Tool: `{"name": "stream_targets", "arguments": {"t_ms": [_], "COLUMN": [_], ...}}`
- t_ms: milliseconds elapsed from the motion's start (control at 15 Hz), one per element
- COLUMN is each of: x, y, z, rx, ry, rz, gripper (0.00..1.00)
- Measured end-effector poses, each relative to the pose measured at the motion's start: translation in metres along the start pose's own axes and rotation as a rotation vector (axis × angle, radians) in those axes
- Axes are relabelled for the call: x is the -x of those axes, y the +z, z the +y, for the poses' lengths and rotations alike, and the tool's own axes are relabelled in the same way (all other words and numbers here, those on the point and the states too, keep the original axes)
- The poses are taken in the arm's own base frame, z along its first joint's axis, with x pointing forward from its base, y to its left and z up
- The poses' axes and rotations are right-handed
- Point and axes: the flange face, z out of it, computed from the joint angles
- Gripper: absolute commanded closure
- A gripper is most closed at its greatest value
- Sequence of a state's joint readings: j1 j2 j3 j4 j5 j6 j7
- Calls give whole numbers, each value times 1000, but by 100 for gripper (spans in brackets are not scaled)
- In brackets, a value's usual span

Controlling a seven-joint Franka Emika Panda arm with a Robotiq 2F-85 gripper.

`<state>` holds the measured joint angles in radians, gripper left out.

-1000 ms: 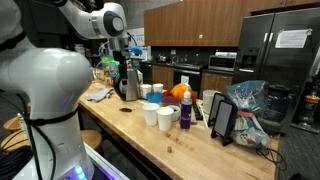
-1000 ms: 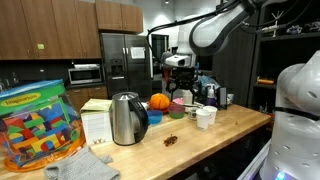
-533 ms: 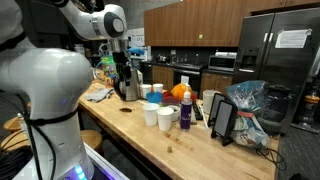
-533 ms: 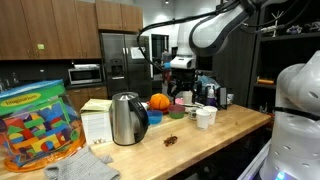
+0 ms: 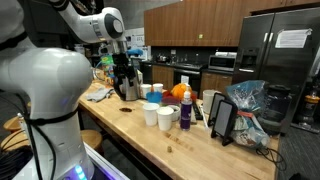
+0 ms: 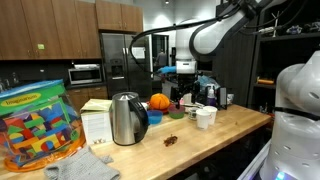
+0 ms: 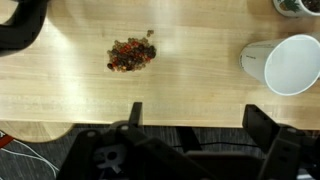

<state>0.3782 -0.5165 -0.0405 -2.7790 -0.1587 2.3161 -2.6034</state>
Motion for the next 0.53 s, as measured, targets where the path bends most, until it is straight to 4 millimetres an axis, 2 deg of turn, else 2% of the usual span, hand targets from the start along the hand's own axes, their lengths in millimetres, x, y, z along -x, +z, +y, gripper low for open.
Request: {"name": "stream_targets", "arguments": {"t_ms": [533], "x": [2], "y": [0], "z": [2], "rx": [-15], "ry": [-1], "rz": [-24], "gripper": [0]}}
